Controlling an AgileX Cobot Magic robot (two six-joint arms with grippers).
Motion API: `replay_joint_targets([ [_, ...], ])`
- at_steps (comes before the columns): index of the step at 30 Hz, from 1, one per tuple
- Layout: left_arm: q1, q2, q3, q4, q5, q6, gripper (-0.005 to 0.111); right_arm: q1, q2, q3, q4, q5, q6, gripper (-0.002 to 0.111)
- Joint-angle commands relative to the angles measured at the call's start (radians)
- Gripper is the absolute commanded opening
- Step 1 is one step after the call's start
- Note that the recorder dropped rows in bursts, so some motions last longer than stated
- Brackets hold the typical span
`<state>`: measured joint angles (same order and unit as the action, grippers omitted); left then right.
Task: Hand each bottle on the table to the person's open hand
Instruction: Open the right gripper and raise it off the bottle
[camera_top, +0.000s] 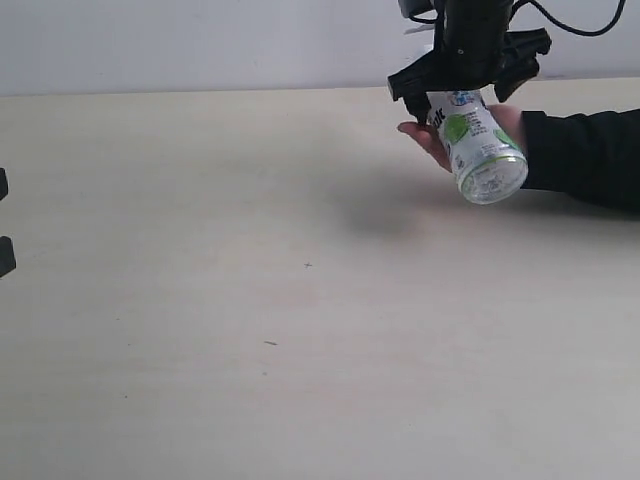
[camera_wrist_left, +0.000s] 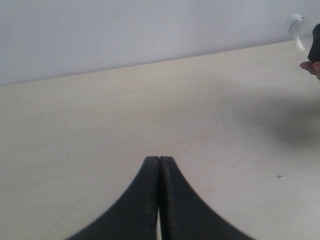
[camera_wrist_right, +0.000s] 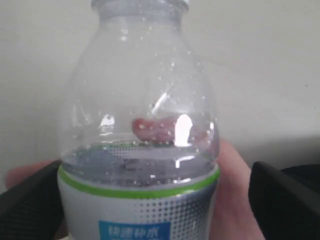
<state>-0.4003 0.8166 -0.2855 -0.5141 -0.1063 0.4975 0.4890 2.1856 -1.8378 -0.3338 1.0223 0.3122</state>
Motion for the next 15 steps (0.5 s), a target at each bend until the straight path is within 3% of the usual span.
replay_joint_targets([
  [1, 0.003, -0.002, 0.005, 0.005, -0.001, -0.004, 0.0, 0.0, -0.035, -0.008, -0.009, -0.017, -0.039, 0.091],
  [10, 0.003, -0.002, 0.005, 0.005, -0.001, -0.004, 0.0, 0.0, -0.288, 0.034, 0.289, 0.015, -0.364, 0.091],
  [15, 0.003, -0.002, 0.005, 0.005, -0.001, -0.004, 0.0, 0.0, -0.471, 0.225, 0.334, -0.003, -0.418, 0.091],
])
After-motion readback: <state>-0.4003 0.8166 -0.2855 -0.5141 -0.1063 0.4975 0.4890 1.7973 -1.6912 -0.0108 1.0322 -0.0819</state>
